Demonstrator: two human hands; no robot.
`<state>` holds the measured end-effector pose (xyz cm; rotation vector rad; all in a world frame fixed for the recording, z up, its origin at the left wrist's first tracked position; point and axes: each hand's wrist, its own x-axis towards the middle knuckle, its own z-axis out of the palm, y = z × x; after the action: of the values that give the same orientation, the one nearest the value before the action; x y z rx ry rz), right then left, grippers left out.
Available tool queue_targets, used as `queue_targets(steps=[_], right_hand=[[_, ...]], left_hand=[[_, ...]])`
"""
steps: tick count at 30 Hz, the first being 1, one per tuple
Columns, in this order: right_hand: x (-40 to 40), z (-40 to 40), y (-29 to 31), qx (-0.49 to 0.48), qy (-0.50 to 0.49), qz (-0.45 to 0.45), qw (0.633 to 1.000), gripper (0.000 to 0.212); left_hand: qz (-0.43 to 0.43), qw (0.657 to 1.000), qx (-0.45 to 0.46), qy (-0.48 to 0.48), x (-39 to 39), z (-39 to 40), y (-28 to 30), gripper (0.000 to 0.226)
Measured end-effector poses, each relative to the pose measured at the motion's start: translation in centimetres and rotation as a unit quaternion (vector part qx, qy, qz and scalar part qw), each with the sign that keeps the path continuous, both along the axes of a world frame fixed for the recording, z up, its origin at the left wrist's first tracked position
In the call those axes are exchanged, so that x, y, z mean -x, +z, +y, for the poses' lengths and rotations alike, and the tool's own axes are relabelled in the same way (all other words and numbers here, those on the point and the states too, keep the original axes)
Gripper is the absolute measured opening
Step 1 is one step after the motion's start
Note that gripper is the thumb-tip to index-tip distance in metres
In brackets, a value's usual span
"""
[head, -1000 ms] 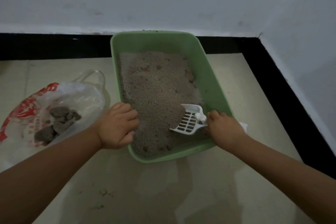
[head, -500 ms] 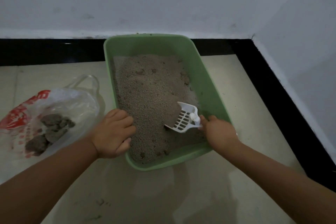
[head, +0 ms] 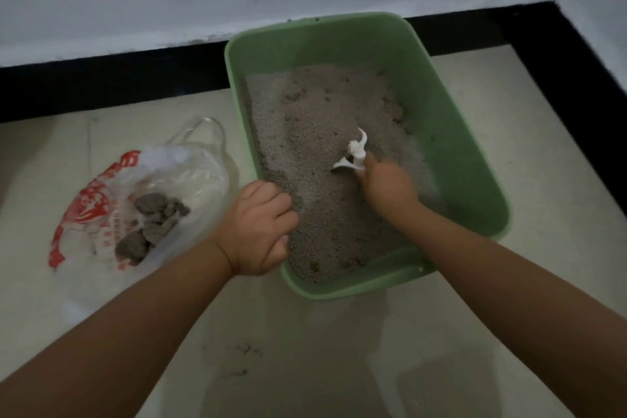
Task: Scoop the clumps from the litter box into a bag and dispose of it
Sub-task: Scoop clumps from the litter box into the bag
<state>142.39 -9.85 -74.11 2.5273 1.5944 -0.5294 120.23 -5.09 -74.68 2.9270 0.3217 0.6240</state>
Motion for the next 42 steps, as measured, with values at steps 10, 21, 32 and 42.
queue_targets(steps=[10, 21, 32, 42], right_hand=[[1.3, 5.5, -1.5, -0.058, -0.029, 0.026, 0.998, 0.031], [0.3, 5.2, -3.0, -0.105, 0.004, 0.073, 0.992, 0.047], [1.0, 5.5, -3.0, -0.181, -0.02, 0.105, 0.978, 0.046], [0.6, 6.2, 0.0, -0.123, -0.037, 0.057, 0.99, 0.035]], left_hand=[[0.066, 0.997, -0.002, 0.031, 0.2, -0.4, 1.0, 0.026], [0.072, 0.996, -0.018, 0.041, 0.1, -0.3, 0.8, 0.029], [0.072, 0.997, -0.009, 0.041, 0.2, -0.4, 0.5, 0.014], [0.088, 0.995, -0.008, 0.046, 0.2, -0.5, 0.9, 0.02]])
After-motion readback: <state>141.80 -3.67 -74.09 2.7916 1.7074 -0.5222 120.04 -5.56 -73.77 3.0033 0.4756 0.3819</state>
